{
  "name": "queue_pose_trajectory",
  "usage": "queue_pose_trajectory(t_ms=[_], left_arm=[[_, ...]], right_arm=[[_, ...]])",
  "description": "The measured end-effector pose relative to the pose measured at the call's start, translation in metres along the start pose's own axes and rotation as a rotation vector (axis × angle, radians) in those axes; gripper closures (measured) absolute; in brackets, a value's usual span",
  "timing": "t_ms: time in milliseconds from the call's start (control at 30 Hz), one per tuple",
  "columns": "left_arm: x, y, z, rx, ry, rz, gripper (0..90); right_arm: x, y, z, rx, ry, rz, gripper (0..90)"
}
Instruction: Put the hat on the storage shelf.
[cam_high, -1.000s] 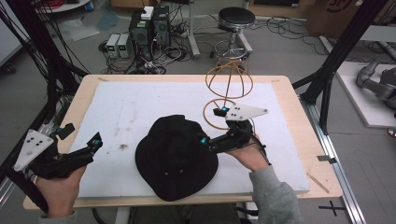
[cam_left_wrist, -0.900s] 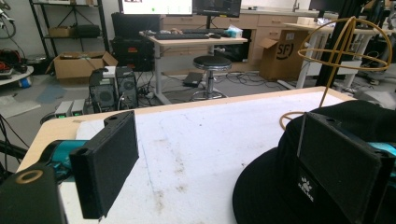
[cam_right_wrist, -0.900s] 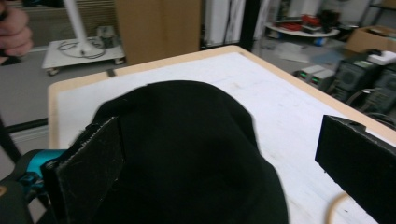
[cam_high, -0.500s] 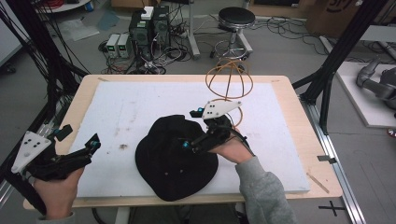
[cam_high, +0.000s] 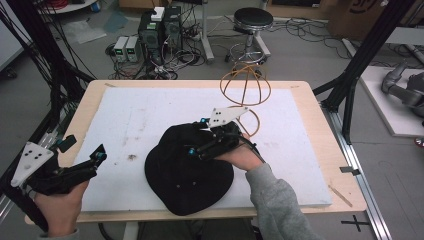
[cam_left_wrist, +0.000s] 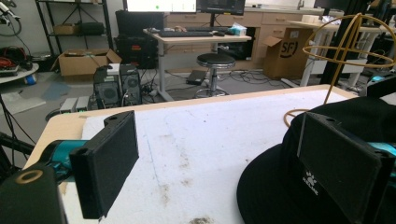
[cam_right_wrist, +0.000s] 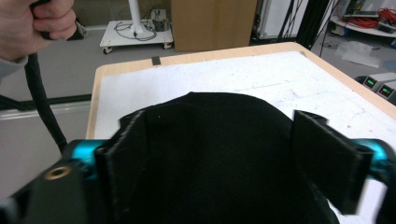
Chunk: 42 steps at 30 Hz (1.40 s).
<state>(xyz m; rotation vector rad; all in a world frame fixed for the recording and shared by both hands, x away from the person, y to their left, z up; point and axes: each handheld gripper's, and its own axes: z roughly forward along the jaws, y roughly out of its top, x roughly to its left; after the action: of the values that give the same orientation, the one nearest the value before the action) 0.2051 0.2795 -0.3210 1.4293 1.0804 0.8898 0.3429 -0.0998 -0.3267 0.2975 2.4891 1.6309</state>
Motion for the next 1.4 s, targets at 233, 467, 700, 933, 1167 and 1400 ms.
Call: queue_pose_trajectory(t_ms=[233,467,700,933,1167,1400], left_arm=[[-0.001,0.0,0.0,0.001,-0.002,0.001,12.7],[0.0,0.0,0.0,-0.002,0.001,-0.002,12.7],[0.0,0.0,-0.001,-0.003,0.001,-0.004,12.7],[0.001,0.0,-0.001,-0.002,0.003,-0.002,12.7],[0.0,0.0,0.0,0.0,0.003,-0.003,12.7],[0.0,0.0,0.001,0.001,-0.001,-0.004,12.7]], right_arm=[[-0.002,-0.002,0.001,0.014,-0.001,-0.005,43.0],[-0.003,-0.002,0.003,0.015,0.015,-0.019,57.5],[0.0,-0.002,0.006,0.031,0.024,-0.054,84.2],[-0.001,-0.001,0.005,0.034,0.05,-0.048,88.1],[0.0,0.003,-0.007,0.026,0.06,-0.034,88.5],[-0.001,0.014,-0.021,0.011,0.082,-0.034,88.7]])
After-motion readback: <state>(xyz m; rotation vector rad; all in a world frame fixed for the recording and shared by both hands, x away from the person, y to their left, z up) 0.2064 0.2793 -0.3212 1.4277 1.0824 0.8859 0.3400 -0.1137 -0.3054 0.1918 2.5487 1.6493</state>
